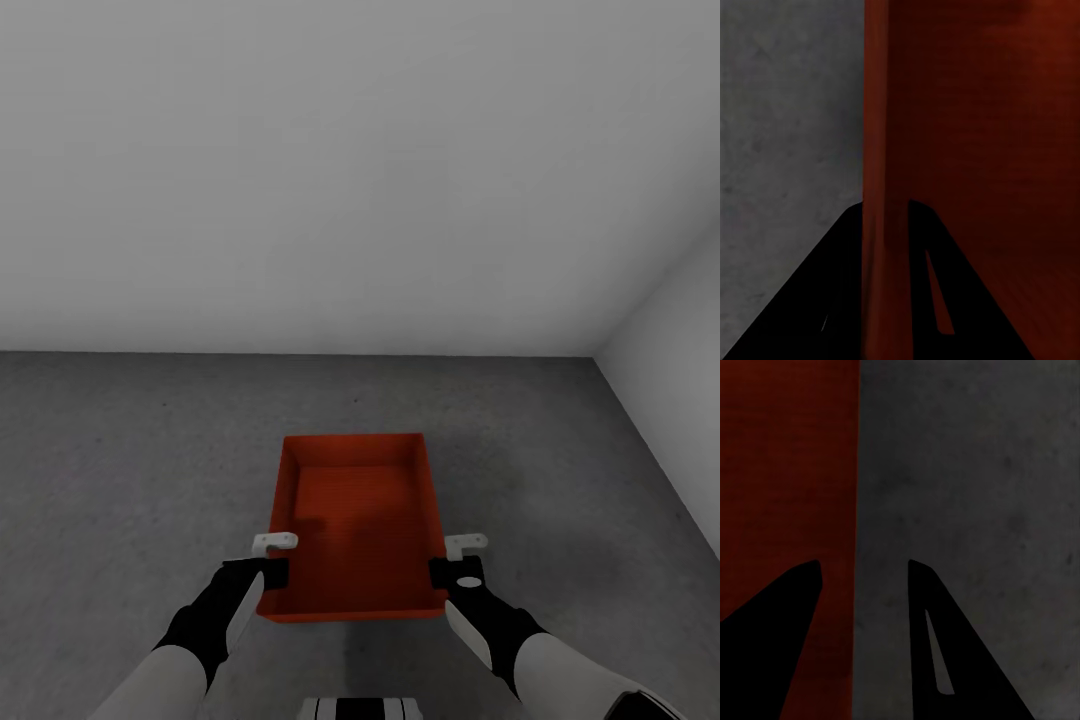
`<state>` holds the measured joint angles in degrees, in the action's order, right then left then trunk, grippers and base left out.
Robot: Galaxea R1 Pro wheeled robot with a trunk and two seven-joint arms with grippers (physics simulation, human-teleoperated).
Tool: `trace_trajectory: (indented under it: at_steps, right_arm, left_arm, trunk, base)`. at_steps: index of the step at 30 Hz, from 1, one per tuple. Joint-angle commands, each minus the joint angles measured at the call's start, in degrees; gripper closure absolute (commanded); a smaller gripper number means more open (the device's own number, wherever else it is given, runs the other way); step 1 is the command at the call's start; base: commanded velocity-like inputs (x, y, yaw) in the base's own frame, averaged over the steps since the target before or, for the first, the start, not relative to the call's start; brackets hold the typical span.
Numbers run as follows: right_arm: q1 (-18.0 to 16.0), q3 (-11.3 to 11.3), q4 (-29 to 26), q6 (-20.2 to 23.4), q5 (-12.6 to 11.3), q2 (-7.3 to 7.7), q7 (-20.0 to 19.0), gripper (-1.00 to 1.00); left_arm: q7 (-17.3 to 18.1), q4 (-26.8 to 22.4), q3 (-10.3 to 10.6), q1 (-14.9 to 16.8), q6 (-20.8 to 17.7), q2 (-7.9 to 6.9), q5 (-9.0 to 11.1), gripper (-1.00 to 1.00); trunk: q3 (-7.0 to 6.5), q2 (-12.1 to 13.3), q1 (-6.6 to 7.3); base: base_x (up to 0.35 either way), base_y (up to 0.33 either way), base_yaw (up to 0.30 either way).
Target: Move the two storage containers from the living room to the garage. In the garage, place one container on the floor and stack the other container on top of it (either order is fine).
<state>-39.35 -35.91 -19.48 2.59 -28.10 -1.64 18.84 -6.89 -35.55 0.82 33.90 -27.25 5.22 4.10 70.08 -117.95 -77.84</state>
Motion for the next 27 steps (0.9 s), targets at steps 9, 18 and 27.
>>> trace_trajectory:
  at_steps: [9,18,27]
  right_arm:
    - [0.0,-0.2,-0.2,0.4,-0.9,-1.06,0.4,1.0]
    - [0.0,-0.2,-0.1,1.1,-0.9,-1.06,0.3,-1.0]
    - [0.0,-0.2,0.0,0.8,-1.1,-1.05,0.3,-1.0]
  left_arm:
    - [-2.1,-0.2,-0.3,0.0,0.1,0.05,-1.7,1.0]
    - [-2.1,-0.1,-0.3,0.0,0.1,-0.01,-1.3,-1.0]
    - [-2.1,4.6,-0.5,0.0,0.2,-0.01,-1.6,-1.0]
  trunk:
    - [0.04,0.0,0.01]
    - [0.04,0.0,0.01]
    - [0.04,0.0,0.01]
  base:
    - [0.0,0.0,0.0]
    - [0.0,0.0,0.0]
    - [0.0,0.0,0.0]
